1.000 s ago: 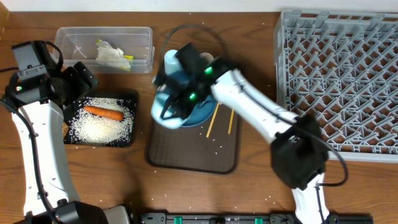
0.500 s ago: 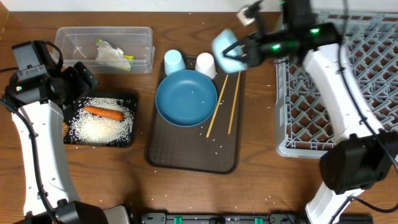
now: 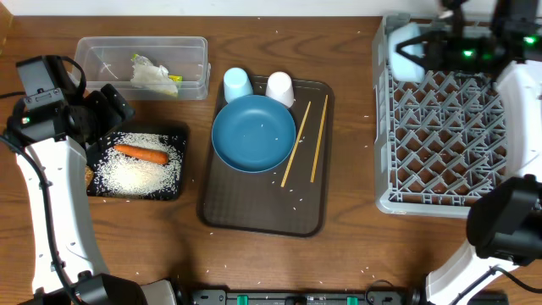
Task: Sort waste into correct bins and load items into the dishwasher rack
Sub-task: 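Carry the bowl right and set it upside down in the dish rack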
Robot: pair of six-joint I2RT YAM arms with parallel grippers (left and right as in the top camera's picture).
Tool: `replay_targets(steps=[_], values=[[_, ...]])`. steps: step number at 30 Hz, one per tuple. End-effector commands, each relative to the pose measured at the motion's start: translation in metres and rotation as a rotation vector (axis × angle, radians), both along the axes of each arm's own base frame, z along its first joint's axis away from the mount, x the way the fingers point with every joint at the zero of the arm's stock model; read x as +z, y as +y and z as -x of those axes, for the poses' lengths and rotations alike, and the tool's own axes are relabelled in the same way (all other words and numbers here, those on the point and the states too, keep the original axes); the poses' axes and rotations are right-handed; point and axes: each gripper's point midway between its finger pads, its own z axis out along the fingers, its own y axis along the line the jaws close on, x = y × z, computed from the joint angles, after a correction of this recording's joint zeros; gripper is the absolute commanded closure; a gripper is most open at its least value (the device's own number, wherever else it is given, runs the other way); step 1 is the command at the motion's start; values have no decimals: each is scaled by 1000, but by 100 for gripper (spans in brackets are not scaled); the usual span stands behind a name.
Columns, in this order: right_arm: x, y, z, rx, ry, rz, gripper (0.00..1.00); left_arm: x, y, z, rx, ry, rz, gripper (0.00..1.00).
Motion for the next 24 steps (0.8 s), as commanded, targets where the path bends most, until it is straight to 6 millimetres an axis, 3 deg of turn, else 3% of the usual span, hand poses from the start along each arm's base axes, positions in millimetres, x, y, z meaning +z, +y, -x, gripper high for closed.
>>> replay_targets(steps=[1, 4, 16, 24], values=[[-10, -26, -5, -61, 6, -4, 99, 8, 3, -1, 11, -20, -9, 2], [-16, -39, -11, -71, -42, -25, 99, 8, 3, -1, 11, -20, -9, 2], [-48, -51, -31, -124, -187, -170, 99, 8, 3, -1, 11, -20, -9, 2], [-67, -57, -35, -180, -201, -150, 99, 8, 3, -1, 11, -20, -9, 2]])
